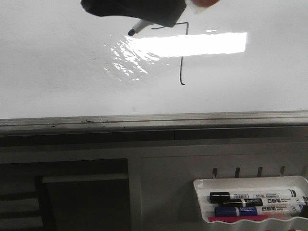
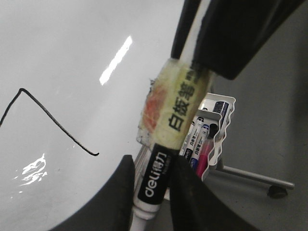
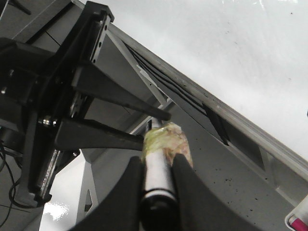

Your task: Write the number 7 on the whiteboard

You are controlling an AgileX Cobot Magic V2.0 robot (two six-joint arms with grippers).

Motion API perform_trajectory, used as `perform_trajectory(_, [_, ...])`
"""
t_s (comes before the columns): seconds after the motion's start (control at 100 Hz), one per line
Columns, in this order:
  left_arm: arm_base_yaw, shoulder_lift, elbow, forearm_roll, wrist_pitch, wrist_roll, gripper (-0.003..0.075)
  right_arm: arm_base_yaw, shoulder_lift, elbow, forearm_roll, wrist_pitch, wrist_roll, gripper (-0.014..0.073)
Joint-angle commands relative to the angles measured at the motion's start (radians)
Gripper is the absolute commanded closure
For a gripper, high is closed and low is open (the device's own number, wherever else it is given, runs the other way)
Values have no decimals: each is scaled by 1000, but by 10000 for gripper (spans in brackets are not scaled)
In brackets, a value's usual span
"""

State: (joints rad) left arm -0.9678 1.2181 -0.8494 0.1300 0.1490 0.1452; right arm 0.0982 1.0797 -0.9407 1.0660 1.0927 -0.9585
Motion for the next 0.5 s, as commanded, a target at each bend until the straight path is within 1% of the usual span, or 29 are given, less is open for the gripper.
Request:
perform_trajectory(0.0, [0, -20, -37, -2, -60, -13, 722, -2, -13, -31, 66, 47, -2, 648])
perform_trajectory(0.02, [0, -20, -37, -2, -60, -13, 741, -2, -13, -31, 66, 47, -2, 648])
perform_trajectory(0.22, [0, -20, -37, -2, -60, -13, 741, -2, -13, -31, 87, 45, -2, 646])
perform_trajectory(0.25, [0, -20, -37, -2, -60, -13, 741, -2, -13, -31, 97, 45, -2, 639])
perform_trajectory(0.29, [0, -20, -37, -2, -60, -13, 741, -2, -13, -31, 111, 47, -8, 609])
perform_trajectory(0.32, [0, -20, -37, -2, -60, -13, 741, -2, -13, -31, 118, 47, -8, 575])
perform_trajectory(0.36, [0, -20, -37, -2, -60, -13, 741, -2, -13, -31, 124, 47, -8, 500])
perform_trajectory(0.37, [0, -20, -37, -2, -60, -13, 741, -2, -13, -31, 124, 47, -8, 469])
perform_trajectory(0.39, [0, -20, -37, -2, -60, -13, 741, -2, -13, -31, 126, 47, -8, 437])
perform_trajectory(0.44, [0, -20, -37, -2, -60, -13, 741, -2, -13, -31, 128, 47, -8, 298])
perform_trajectory(0.46, [0, -20, -37, -2, -58, -15, 741, -2, -13, -31, 131, 45, -8, 265])
perform_trajectory(0.49, [0, -20, -37, -5, -55, -17, 741, -2, -13, -31, 134, 45, -8, 192])
